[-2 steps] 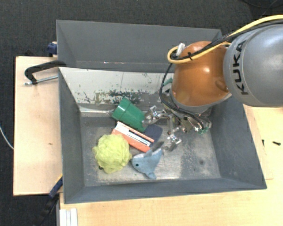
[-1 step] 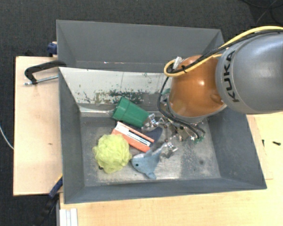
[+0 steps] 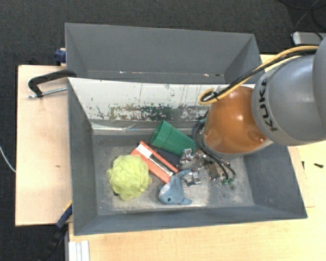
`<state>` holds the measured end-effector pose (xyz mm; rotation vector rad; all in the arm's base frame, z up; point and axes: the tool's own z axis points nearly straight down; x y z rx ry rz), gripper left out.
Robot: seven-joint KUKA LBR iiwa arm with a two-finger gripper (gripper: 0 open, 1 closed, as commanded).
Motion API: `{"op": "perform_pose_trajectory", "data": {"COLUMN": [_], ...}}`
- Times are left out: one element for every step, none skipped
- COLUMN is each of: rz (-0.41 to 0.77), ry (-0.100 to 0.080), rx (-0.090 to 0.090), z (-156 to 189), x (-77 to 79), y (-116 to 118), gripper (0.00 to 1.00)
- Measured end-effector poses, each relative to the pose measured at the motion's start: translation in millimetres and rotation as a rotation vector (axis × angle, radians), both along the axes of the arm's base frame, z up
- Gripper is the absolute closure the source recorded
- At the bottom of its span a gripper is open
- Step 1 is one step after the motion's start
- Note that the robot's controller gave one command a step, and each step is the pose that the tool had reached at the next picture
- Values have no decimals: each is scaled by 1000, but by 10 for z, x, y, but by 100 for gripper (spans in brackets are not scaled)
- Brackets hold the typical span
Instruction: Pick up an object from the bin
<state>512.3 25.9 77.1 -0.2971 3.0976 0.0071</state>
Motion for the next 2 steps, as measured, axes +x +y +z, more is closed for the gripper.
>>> {"op": "perform_pose_trajectory", "data": {"rz": [0,61], "ry": [0,23], "rx": [0,-7], "z": [-1,1402], "x": [-1,43], "y": [0,-67], "gripper": [100,100]}}
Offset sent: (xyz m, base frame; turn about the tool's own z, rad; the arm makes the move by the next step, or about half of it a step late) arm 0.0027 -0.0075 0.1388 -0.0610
